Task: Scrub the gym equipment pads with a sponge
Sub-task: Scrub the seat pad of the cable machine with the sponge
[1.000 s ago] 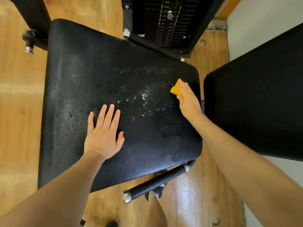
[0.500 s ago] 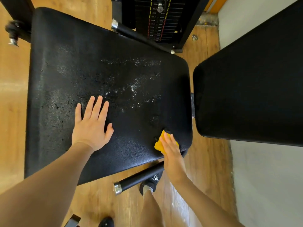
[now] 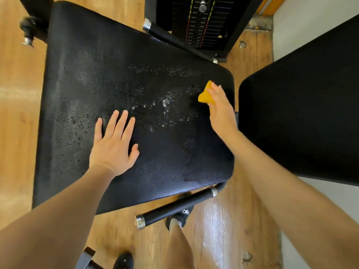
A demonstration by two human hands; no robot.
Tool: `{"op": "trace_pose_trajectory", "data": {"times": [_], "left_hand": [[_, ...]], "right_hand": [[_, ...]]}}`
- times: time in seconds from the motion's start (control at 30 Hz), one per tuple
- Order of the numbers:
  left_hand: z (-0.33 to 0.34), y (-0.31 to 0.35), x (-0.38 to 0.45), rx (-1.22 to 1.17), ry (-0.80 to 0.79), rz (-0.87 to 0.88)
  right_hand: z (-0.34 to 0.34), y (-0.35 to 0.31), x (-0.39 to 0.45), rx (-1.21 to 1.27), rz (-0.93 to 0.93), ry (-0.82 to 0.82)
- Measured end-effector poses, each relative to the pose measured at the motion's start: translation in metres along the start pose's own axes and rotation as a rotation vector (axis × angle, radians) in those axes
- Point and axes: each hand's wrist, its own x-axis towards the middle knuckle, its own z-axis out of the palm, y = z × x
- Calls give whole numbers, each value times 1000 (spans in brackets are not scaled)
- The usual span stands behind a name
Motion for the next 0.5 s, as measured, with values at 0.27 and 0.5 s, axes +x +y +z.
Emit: {"op": "trace_pose_trajectory", "data": {"times": [0.27,0.5], "left_hand": [[-1,-2,1,15,-24,-3],[-1,-2,1,-6,-7,8]], "right_hand": [[-4,-10,116,-215,-28,-216],[19,-16,72,-112,52,-9]]}}
